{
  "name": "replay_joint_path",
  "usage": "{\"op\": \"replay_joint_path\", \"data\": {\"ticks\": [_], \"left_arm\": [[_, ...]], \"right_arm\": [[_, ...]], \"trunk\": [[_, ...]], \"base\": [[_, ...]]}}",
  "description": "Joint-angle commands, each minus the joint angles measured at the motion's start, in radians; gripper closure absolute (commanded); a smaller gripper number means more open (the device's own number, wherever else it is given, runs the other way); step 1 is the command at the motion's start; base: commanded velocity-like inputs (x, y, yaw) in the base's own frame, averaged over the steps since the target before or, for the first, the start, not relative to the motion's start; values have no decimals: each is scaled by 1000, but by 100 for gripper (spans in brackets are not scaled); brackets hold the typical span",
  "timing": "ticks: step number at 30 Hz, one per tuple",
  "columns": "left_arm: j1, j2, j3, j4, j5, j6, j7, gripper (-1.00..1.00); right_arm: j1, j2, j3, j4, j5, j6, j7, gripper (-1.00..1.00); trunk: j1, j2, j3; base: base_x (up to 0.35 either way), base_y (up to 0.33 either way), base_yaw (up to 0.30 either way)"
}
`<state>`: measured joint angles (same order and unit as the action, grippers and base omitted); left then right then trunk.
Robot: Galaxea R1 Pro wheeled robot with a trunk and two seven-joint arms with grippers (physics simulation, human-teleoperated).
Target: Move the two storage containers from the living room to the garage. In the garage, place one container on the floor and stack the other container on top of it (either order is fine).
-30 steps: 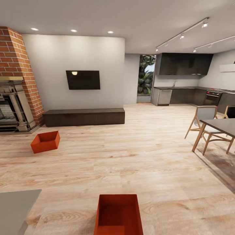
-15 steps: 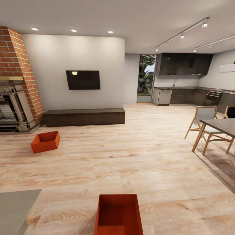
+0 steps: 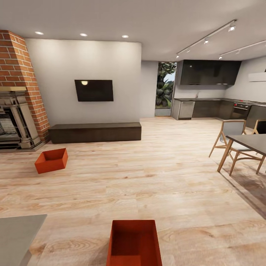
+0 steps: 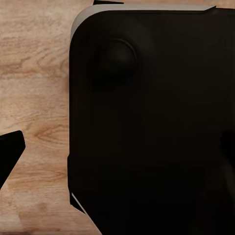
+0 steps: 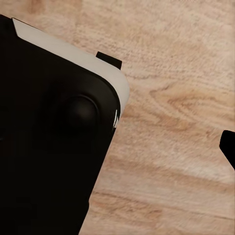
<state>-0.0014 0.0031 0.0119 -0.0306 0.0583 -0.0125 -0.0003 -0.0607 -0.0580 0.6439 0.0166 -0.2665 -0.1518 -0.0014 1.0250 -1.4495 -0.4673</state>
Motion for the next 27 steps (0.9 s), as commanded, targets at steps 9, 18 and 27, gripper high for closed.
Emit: {"op": "replay_joint_path", "data": {"ticks": [9,18,27], "left_arm": [[0,0,1,-1,6,-1,-1,-100],[0,0,1,0,6,-1,0,-100],[0,-1,1,-1,6,-1,-1,-100]], "right_arm": [[-1,0,5,2,-17,-3,-11,-100],[-1,-1,6,2,-18,-2,-12,-100],[-1,-1,6,2,-18,-2,-12,-100]], "trunk": [[0,0,-6],[0,0,-20],[0,0,-35]], "base": [[0,0,0],[0,0,0],[0,0,0]]}}
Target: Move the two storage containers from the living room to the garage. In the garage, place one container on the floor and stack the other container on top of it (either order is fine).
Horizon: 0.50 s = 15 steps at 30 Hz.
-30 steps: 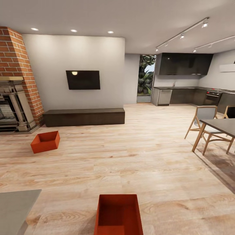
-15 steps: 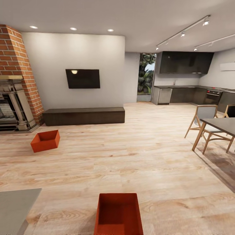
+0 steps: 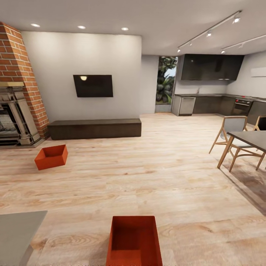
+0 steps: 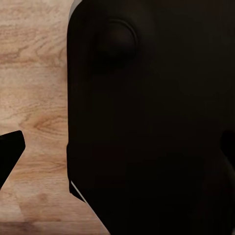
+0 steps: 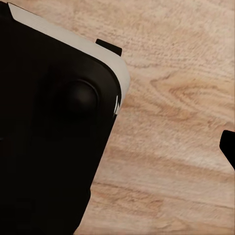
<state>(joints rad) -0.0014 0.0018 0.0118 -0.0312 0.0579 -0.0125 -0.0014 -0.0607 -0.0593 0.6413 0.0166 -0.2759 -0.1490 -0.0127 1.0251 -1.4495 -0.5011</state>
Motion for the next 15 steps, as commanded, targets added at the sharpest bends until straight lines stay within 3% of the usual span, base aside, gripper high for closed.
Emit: {"op": "replay_joint_path", "data": {"ticks": [1,15], "left_arm": [[0,0,1,-1,6,-1,0,-100],[0,1,0,-1,5,-1,0,-100]], "right_arm": [[-1,0,8,2,-8,-4,-1,-100],[-1,-1,9,2,-8,-3,-1,-100]], "trunk": [[0,0,-3],[0,0,-25]], "base": [[0,0,0],[0,0,0]]}}
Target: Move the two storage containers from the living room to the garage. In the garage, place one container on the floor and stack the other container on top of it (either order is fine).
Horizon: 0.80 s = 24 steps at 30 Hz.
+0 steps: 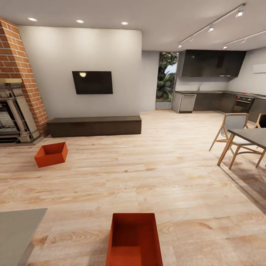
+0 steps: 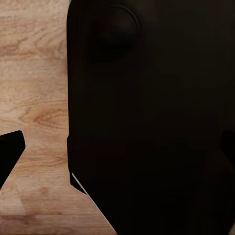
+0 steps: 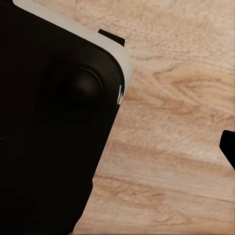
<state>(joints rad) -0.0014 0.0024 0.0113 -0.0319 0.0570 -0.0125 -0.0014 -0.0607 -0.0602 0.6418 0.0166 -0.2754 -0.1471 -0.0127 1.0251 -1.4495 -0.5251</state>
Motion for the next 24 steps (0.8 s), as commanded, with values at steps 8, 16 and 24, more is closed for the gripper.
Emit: {"op": "replay_joint_path", "data": {"ticks": [8,16,24], "left_arm": [[0,1,1,0,6,-1,0,-100],[0,1,1,0,6,-1,0,-100],[0,1,1,0,6,-1,0,-100]], "right_arm": [[-1,0,7,2,-8,-5,-1,-100],[-1,-2,7,2,-10,-5,-1,-100],[-1,-2,7,2,-10,-5,-1,-100]], "trunk": [[0,0,-14],[0,0,-27],[0,0,-39]], "base": [[0,0,0],[0,0,0],[0,0,0]]}}
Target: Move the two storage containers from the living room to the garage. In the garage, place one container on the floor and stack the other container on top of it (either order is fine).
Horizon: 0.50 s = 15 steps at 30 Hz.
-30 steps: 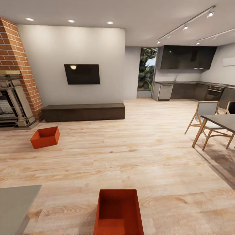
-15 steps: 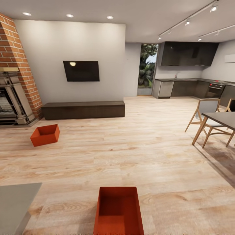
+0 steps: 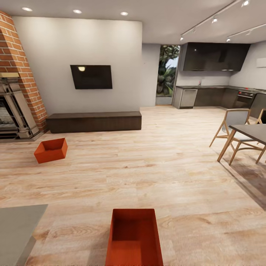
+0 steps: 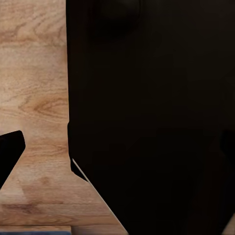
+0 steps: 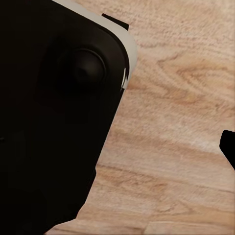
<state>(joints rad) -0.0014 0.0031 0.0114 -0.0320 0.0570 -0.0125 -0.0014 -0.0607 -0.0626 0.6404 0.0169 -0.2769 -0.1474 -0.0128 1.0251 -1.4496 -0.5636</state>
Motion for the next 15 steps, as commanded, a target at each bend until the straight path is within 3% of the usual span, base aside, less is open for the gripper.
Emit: {"op": "replay_joint_path", "data": {"ticks": [1,15], "left_arm": [[0,0,0,0,6,-1,0,-100],[0,0,1,0,6,-1,0,-100]], "right_arm": [[-1,0,9,2,-8,-4,-1,-100],[-1,0,9,2,-8,-4,-1,-100]], "trunk": [[0,0,-2],[0,0,-25]], "base": [[0,0,0],[0,0,0]]}}
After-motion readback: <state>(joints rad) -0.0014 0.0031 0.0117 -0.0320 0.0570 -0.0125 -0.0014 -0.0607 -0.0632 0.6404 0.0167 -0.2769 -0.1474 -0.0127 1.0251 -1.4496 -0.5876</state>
